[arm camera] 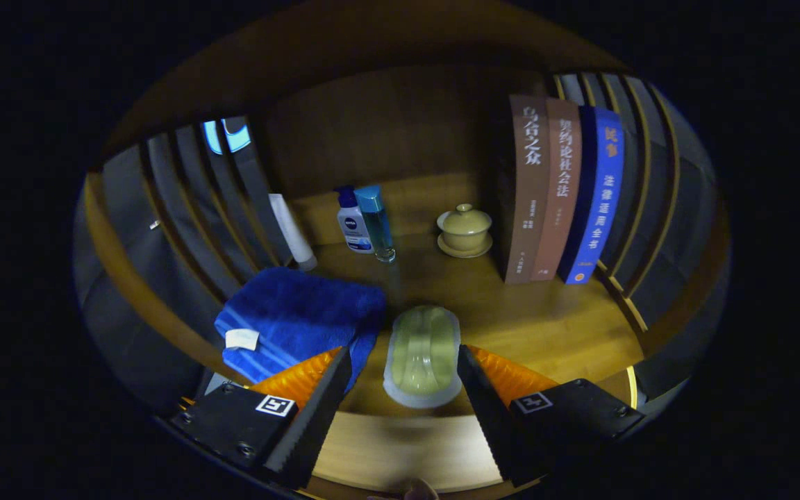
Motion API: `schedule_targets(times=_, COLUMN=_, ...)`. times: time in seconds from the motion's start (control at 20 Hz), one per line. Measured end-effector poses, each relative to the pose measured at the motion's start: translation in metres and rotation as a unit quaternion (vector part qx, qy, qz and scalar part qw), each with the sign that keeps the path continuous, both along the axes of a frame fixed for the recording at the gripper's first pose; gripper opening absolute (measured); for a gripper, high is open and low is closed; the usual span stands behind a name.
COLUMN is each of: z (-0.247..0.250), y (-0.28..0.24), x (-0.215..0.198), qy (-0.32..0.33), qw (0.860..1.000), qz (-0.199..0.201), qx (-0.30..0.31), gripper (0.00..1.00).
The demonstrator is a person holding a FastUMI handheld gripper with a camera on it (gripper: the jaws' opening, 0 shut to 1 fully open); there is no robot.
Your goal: Pull open the drawer, take out the items inside it, and place them on the countertop above the cabinet.
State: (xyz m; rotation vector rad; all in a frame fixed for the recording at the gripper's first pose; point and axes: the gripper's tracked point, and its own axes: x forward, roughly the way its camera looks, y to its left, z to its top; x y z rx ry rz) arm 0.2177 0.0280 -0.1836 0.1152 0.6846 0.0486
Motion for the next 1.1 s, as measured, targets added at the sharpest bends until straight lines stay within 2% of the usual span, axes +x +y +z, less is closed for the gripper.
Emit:
schedule_targets(times=0.25, z=0.047, y=-0.001, x=-0.079, qy=-0.098, qw=0.995, qz=-0.001, qx=-0.027, gripper=0.98)
schedule_targets(times=0.4, z=0.057, y=0.004, x=-0.129, qy=-0.144, qw=0.989, qz=-0.001, qx=-0.026, gripper=0.98)
schedule_targets(times=0.55, z=0.04, y=0.002, x=-0.181, qy=-0.188, qw=0.982, qz=-0.005, qx=-0.029, gripper=0.97)
schedule_targets(times=0.8, z=-0.005, y=0.0, x=-0.247, qy=-0.212, qw=0.976, qz=-0.002, qx=-0.047, gripper=0.98)
schedule_targets(times=0.95, z=-0.029, y=-0.008, x=-0.266, qy=-0.212, qw=0.976, qz=-0.019, qx=-0.038, gripper=0.97)
schedule_targets(times=1.1, z=-0.054, y=-0.013, x=-0.266, qy=-0.209, qw=0.977, qz=-0.029, qx=-0.03, gripper=0.97)
